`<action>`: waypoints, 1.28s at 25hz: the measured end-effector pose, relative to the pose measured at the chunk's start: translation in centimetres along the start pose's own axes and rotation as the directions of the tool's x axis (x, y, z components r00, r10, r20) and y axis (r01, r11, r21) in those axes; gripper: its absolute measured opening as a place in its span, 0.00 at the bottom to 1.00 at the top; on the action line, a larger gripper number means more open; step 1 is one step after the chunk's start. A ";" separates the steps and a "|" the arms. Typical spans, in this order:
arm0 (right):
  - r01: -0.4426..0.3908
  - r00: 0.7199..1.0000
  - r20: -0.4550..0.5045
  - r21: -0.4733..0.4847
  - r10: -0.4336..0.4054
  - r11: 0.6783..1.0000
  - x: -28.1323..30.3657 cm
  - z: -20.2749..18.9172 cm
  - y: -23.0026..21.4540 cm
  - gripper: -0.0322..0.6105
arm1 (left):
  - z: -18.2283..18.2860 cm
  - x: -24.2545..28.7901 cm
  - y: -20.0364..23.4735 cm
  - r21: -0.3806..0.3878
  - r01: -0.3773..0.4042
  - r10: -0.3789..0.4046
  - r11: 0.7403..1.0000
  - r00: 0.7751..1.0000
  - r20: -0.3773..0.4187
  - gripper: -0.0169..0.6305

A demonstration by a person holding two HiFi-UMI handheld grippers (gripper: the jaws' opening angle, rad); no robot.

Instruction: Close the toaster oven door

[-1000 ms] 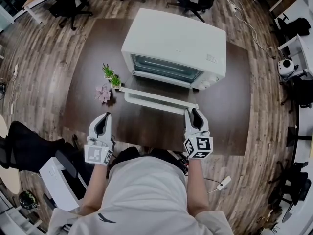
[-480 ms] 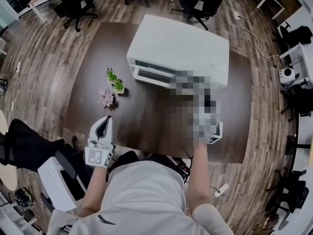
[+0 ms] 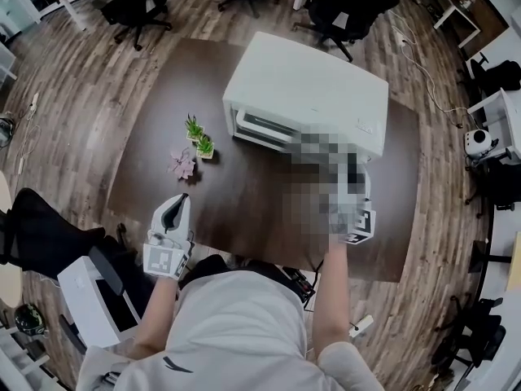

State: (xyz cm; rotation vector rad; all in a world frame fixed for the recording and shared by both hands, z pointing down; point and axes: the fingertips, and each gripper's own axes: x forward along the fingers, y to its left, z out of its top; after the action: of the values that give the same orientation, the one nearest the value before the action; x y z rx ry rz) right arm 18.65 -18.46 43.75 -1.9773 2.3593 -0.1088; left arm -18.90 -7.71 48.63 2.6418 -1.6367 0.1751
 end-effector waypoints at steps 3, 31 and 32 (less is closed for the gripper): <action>-0.002 1.000 0.013 -0.039 0.003 0.999 -2.5 0.5 0.8 0.18 | 0.2 0.2 0.0 0.001 0.008 -0.008 1.000 1.000 0.007 0.02; 0.005 0.994 -0.106 -0.146 -0.021 0.989 -16.4 -4.0 6.8 0.05 | 0.3 2.4 -2.0 0.006 0.127 -0.127 0.992 0.992 0.027 0.02; 0.003 0.994 -0.106 -0.145 -0.019 0.989 -16.4 -4.0 6.8 0.05 | 0.4 2.4 -2.1 0.006 0.128 -0.128 0.992 0.991 0.028 0.02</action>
State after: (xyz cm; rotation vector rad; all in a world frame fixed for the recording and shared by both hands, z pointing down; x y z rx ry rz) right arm 14.49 -1.12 47.11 -2.0985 2.4888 -0.0466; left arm -15.99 -8.93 48.61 2.7532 -1.4685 0.1386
